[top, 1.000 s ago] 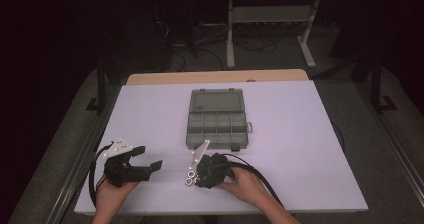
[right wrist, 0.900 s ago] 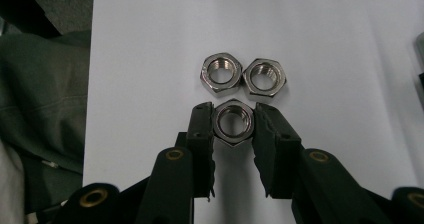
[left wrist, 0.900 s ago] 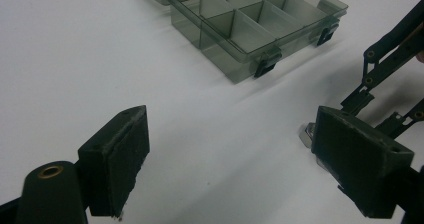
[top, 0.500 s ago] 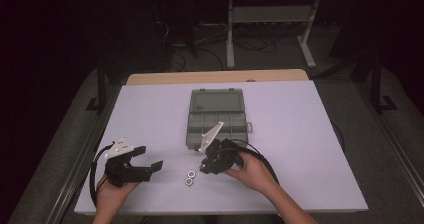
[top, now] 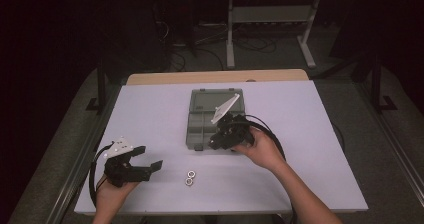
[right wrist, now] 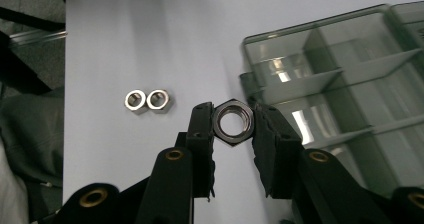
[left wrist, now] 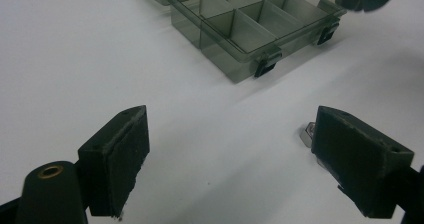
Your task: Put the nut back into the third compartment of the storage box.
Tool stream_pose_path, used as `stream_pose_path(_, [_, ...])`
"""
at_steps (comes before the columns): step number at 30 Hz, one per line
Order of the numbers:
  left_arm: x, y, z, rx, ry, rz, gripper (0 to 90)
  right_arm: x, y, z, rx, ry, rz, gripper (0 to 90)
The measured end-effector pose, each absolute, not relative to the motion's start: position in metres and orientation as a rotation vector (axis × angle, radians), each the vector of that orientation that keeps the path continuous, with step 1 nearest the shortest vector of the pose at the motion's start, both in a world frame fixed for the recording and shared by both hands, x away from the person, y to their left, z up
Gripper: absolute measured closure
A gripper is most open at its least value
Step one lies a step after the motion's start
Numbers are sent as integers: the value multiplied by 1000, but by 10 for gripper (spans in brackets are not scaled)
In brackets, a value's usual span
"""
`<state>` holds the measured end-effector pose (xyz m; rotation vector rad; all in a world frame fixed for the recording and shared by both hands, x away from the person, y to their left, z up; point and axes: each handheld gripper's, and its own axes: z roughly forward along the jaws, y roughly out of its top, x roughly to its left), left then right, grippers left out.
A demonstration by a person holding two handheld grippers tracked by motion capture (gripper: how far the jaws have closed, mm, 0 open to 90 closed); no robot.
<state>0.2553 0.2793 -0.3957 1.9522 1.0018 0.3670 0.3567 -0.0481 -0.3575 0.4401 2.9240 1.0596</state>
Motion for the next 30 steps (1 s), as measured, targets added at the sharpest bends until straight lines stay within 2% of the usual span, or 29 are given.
stream_pose_path(19, [256, 281, -396, 1960, 999, 372, 152, 414, -74, -323, 594, 2860, 1057, 692])
stream_pose_path(30, [256, 282, -396, 1953, 1000, 369, 152, 442, -73, -338, 745, 2860, 996, 691])
